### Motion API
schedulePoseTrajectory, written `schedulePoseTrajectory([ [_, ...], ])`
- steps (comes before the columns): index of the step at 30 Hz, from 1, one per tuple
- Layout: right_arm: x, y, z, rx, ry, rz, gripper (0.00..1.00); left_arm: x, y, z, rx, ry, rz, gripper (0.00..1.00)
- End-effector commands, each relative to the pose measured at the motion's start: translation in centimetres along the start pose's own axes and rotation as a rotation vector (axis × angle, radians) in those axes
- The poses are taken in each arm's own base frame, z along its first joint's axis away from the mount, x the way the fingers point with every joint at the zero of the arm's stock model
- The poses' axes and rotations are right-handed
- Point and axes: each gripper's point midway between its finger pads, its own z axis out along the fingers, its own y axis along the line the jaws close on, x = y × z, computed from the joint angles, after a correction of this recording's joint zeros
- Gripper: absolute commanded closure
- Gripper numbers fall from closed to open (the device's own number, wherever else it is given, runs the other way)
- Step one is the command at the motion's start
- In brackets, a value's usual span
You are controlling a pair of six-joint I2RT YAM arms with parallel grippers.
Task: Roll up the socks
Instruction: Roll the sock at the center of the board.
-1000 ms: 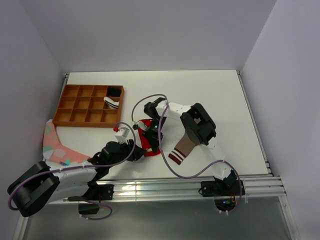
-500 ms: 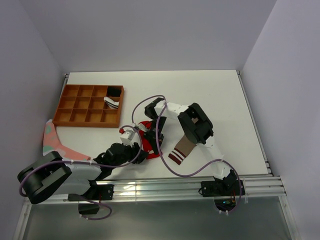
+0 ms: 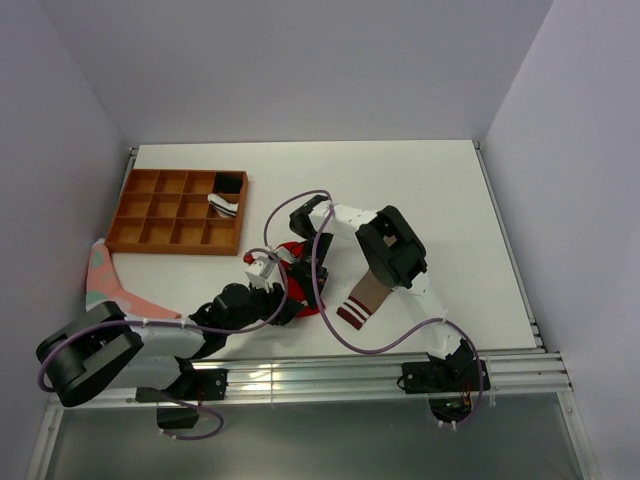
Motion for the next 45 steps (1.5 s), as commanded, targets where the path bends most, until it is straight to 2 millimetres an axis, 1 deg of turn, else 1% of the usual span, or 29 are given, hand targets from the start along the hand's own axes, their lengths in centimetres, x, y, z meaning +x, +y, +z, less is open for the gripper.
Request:
schedulePoseTrajectory([
  [1,0.9,-0.1,0.0,-0.018,0.036,0.032,0.9,-0.7,-1.8,0.8,0.074,-0.01,0.036,0.48],
  [7,1.0,-0.2,0.1,-0.018,0.037,0.039,0.9,-0.2,-1.9,1.4,0.077,0.017,0.041,0.49],
  [10,1.0,-0.2,0.1,-0.016,0.035,0.038,0.9,0.3,-1.5,1.7,0.062,0.034,0.038,0.5],
  [14,0.9,-0.3,0.1,-0.016,0.033,0.039,0.9,0.8,-1.2,2.0,0.048,0.047,0.028,0.53],
  [16,0.9,-0.3,0.1,-0.014,0.029,0.04,0.9,1.1,-1.0,2.2,0.038,0.059,0.021,0.56],
  [19,0.8,-0.3,0.2,-0.012,0.024,0.043,0.9,1.6,-0.3,2.4,0.01,0.073,0.008,0.63],
  [21,0.9,-0.2,0.2,-0.009,0.02,0.043,0.9,1.9,-0.1,2.5,0.002,0.081,-0.005,0.7],
  [22,1.0,-0.3,0.3,-0.008,0.018,0.043,0.9,2.1,0.0,2.6,-0.003,0.089,-0.01,0.74],
  [23,0.9,-0.2,0.2,-0.002,0.014,0.043,0.9,2.3,0.1,2.6,-0.006,0.097,-0.015,0.83],
  [24,0.8,-0.3,0.2,0.006,0.006,0.039,0.9,2.5,0.2,2.7,-0.013,0.101,-0.029,0.87],
  [26,1.0,-0.1,0.0,0.016,-0.002,0.037,0.9,3.4,0.8,2.7,-0.033,0.127,-0.048,1.0],
  [28,1.2,-0.1,0.2,0.029,-0.007,0.034,0.87,4.5,1.3,2.3,-0.048,0.15,-0.084,1.0],
  [29,1.0,0.1,-0.1,0.042,-0.019,0.035,0.84,4.5,1.1,2.3,-0.039,0.141,-0.109,1.0],
  [31,1.0,-0.3,0.0,0.075,-0.045,0.032,0.8,5.4,1.7,1.9,-0.062,0.166,-0.135,1.0],
  [32,0.8,-0.1,-0.8,0.116,-0.064,0.032,0.79,5.9,1.8,1.7,-0.072,0.182,-0.148,1.0],
  [33,0.9,-0.8,-0.6,0.15,-0.083,0.023,0.77,6.2,1.8,1.6,-0.072,0.2,-0.156,1.0],
  [34,0.6,-0.6,-1.4,0.196,-0.109,0.007,0.72,6.5,2.0,1.6,-0.088,0.213,-0.164,1.0],
  [35,0.7,-1.0,-1.7,0.24,-0.116,0.023,0.69,7.2,2.4,1.3,-0.113,0.247,-0.176,1.0],
  [36,0.8,-1.7,-1.8,0.277,-0.14,0.017,0.65,7.0,2.2,1.6,-0.116,0.255,-0.18,1.0],
  [37,0.5,-1.5,-2.6,0.306,-0.172,0.01,0.59,7.0,2.2,1.6,-0.127,0.264,-0.186,1.0],
  [38,0.6,-1.7,-3.0,0.326,-0.187,0.024,0.57,7.4,2.6,1.5,-0.163,0.297,-0.2,1.0],
  [39,0.7,-2.0,-3.3,0.342,-0.209,0.029,0.55,7.1,2.5,1.6,-0.171,0.296,-0.202,1.0],
  [40,0.6,-2.0,-4.4,0.361,-0.241,0.032,0.53,7.1,2.3,1.5,-0.175,0.305,-0.211,1.0],
  [42,0.7,-2.5,-5.2,0.379,-0.281,0.046,0.53,7.2,2.3,1.4,-0.208,0.335,-0.228,1.0],
  [43,0.8,-2.7,-6.3,0.398,-0.315,0.058,0.53,7.3,2.3,1.3,-0.216,0.351,-0.234,1.0],
  [44,1.0,-2.8,-6.9,0.409,-0.332,0.061,0.53,6.9,2.0,1.6,-0.223,0.349,-0.256,1.0],
  [45,1.2,-3.2,-7.1,0.42,-0.35,0.063,0.53,7.3,2.1,1.3,-0.24,0.375,-0.262,1.0],
])
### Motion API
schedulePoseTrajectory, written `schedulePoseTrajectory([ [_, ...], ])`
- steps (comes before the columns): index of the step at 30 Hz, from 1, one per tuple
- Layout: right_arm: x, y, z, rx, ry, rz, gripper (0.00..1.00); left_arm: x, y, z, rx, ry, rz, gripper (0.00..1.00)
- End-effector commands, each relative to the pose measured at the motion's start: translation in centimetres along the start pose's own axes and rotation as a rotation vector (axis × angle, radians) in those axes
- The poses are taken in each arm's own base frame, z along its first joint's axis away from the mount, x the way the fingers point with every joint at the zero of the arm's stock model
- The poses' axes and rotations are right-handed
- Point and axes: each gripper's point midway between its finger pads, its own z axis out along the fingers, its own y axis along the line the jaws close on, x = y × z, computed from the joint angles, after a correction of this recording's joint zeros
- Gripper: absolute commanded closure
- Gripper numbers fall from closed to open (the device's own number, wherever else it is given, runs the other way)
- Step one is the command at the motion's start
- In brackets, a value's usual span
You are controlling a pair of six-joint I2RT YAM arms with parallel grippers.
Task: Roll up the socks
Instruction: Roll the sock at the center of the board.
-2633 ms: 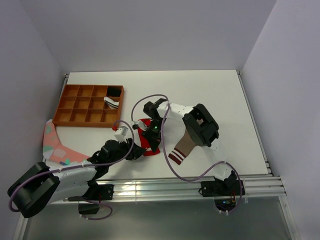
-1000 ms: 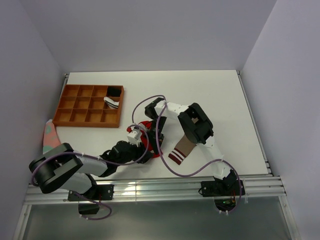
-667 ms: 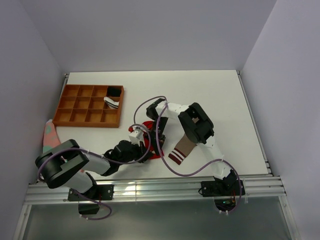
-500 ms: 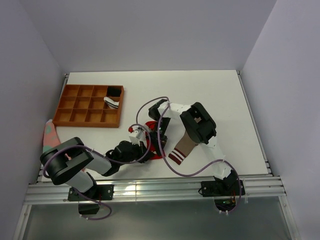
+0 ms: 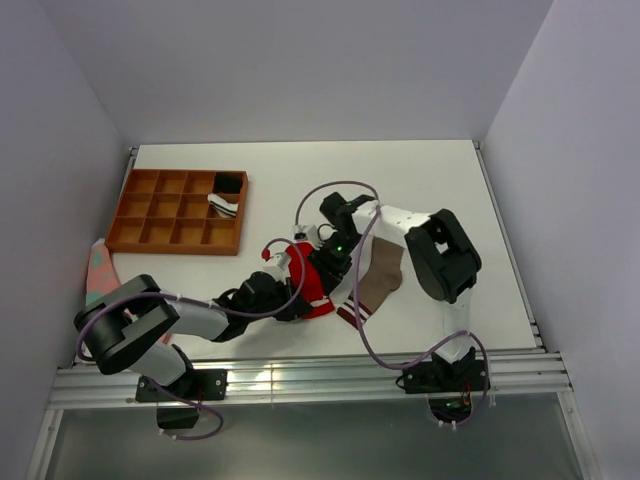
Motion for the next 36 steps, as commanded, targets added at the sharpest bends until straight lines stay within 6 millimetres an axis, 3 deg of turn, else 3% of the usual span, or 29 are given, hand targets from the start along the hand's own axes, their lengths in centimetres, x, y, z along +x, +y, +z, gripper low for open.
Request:
schedulePoseTrajectory([
  [1,-1.8,-2.3,-2.7,0.117,-0.145,-0.013,0.53,3.8,3.6,-1.3,-0.184,0.176,-0.052,1.0],
  [7,-0.8,-4.5,-5.5,0.246,-0.275,-0.034,0.58,4.1,2.6,-1.6,-0.181,0.237,-0.097,1.0],
  [11,0.4,-4.0,-5.6,0.281,-0.316,-0.116,0.58,4.2,2.2,-1.8,-0.177,0.296,-0.124,1.0],
  [15,0.2,-2.2,-6.4,0.333,-0.359,-0.293,0.58,5.0,2.7,-2.7,-0.178,0.392,-0.196,1.0],
  [17,0.9,-1.7,-5.7,0.346,-0.347,-0.379,0.58,5.2,2.6,-2.9,-0.176,0.421,-0.211,1.0],
  [22,1.9,1.5,-4.0,0.417,-0.33,-0.637,0.59,5.4,2.5,-3.5,-0.176,0.483,-0.244,1.0],
  [23,2.3,2.6,-2.8,0.404,-0.322,-0.694,0.59,5.4,2.3,-3.5,-0.17,0.493,-0.248,1.0],
  [24,2.1,3.3,-3.1,0.427,-0.336,-0.737,0.59,5.2,2.4,-3.5,-0.173,0.495,-0.259,1.0],
  [36,2.4,8.4,0.4,0.443,-0.329,-0.988,0.59,5.4,2.9,-3.8,-0.192,0.557,-0.313,1.0],
])
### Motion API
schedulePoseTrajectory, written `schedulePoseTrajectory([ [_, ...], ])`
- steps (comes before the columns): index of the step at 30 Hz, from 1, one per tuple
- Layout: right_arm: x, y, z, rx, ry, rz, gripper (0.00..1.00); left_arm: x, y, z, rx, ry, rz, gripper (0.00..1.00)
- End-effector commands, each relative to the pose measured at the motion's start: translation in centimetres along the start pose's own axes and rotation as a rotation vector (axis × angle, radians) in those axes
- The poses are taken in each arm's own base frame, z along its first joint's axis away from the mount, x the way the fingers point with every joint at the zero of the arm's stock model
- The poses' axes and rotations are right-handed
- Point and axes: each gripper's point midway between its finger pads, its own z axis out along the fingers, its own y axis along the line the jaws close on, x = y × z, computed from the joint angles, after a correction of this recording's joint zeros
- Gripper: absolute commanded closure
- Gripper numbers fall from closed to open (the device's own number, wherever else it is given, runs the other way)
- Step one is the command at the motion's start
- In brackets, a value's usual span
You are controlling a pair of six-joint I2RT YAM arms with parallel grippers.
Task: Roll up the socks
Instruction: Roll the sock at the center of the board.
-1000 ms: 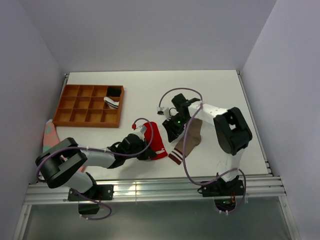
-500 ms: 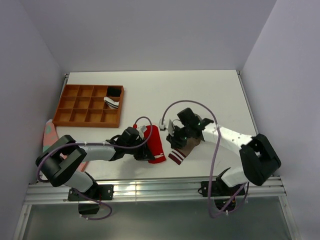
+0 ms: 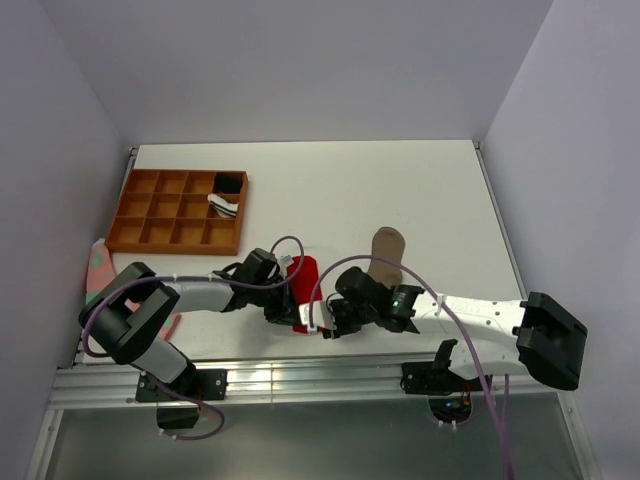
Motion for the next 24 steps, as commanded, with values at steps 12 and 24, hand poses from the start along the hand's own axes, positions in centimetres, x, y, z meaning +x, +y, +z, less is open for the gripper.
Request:
schedulePoseTrajectory([
  [12,-2.4,2.1,2.9,0.037,-0.003,-0.209,0.62,2.1,4.0,0.4,-0.121,0.096,-0.056,1.0],
  [24,-1.9,1.0,4.6,0.072,0.06,-0.224,0.63,2.3,4.1,-0.2,-0.122,0.105,-0.038,1.0],
])
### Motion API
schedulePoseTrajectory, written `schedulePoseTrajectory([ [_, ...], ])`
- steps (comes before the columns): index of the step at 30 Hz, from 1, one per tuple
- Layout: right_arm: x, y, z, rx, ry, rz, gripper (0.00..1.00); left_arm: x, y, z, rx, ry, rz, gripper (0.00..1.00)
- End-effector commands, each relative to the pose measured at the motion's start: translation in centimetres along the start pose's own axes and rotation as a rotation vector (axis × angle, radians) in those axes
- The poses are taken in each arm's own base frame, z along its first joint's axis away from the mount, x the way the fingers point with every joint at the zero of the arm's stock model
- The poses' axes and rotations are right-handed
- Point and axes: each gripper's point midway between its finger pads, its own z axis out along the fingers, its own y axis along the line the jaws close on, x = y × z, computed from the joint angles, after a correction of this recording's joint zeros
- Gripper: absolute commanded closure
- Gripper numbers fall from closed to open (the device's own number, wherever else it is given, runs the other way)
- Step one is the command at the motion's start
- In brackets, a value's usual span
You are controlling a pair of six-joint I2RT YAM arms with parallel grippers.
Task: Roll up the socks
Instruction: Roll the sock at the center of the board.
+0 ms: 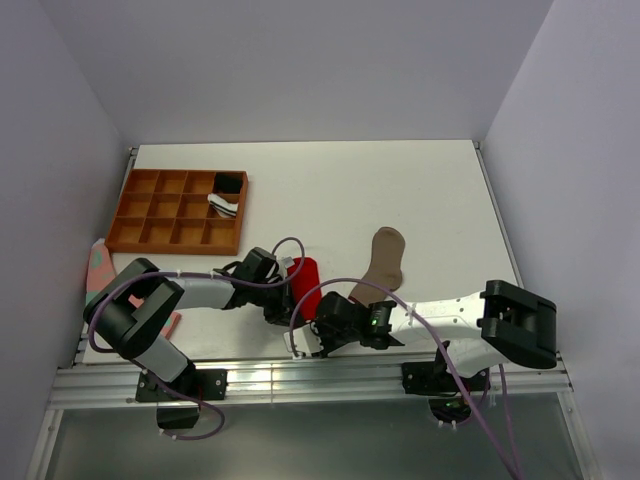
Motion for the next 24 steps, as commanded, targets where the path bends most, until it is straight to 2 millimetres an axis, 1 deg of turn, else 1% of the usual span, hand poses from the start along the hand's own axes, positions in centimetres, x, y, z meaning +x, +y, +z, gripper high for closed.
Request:
schedulePoseTrajectory([
  [1,-1.4,-2.1,0.1,0.076,-0.019,-0.02,0.63,1.8,4.2,-0.2,-0.151,0.039,-0.03,1.0],
  [5,-2.2,-3.3,-0.5,0.127,-0.049,-0.028,0.6,1.8,4.2,-0.3,-0.148,0.041,-0.032,1.0],
  [10,-2.3,-3.5,-0.5,0.135,-0.044,-0.032,0.6,1.9,4.2,-0.4,-0.148,0.042,-0.026,1.0],
  [16,-2.0,-2.6,-0.1,0.099,-0.033,-0.03,0.6,1.8,4.2,-0.6,-0.143,0.036,-0.031,1.0],
  [21,-2.5,-2.2,-0.2,0.09,-0.049,-0.033,0.6,1.6,3.9,-0.6,-0.132,0.032,-0.034,1.0],
  [24,-2.3,-1.6,0.2,0.069,-0.039,-0.029,0.6,1.5,3.9,-0.5,-0.133,0.033,-0.033,1.0],
])
